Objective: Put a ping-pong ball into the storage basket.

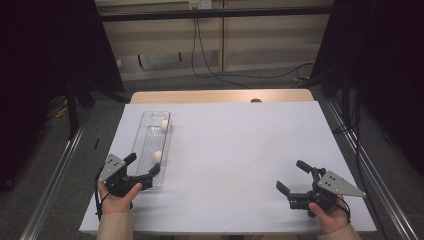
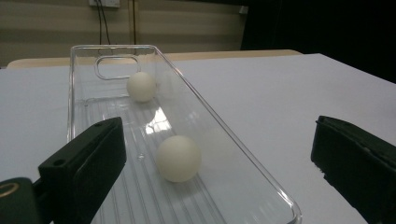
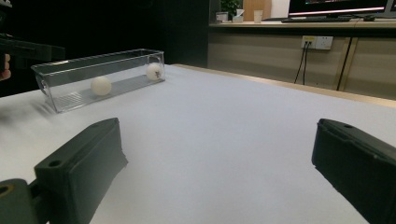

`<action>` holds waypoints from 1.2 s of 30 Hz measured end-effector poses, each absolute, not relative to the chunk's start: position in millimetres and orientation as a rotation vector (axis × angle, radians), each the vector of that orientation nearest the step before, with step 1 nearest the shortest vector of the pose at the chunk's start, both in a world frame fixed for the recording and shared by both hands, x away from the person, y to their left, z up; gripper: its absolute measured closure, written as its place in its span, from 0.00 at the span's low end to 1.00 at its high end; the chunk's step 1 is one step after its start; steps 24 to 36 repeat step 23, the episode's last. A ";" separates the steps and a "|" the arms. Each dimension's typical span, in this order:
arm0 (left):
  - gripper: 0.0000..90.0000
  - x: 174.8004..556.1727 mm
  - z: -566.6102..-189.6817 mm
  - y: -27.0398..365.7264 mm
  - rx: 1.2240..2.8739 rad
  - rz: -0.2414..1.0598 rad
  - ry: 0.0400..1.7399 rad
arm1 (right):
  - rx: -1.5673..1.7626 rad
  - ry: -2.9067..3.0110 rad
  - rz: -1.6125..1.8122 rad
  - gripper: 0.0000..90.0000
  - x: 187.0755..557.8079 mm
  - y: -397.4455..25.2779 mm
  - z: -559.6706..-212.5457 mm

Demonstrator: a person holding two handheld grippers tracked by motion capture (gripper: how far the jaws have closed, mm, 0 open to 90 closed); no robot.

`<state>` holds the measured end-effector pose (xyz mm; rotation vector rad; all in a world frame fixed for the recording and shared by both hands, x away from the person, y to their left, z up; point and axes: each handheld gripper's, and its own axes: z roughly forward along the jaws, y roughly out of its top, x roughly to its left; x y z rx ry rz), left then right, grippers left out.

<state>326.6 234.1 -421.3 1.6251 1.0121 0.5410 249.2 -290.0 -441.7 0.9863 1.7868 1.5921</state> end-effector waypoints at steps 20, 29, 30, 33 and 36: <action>0.04 321.0 -426.9 235.2 1.643 0.537 0.997 | 0.984 1.799 1.584 0.02 249.7 -288.7 -442.8; 0.04 321.1 -427.3 233.7 1.644 0.537 0.995 | 0.986 1.791 1.579 0.02 249.8 -289.5 -442.5; 0.04 321.1 -427.3 233.7 1.644 0.537 0.995 | 0.986 1.791 1.579 0.02 249.8 -289.5 -442.5; 0.04 321.1 -427.3 233.7 1.644 0.537 0.995 | 0.986 1.791 1.579 0.02 249.8 -289.5 -442.5; 0.04 321.1 -427.3 233.7 1.644 0.537 0.995 | 0.986 1.791 1.579 0.02 249.8 -289.5 -442.5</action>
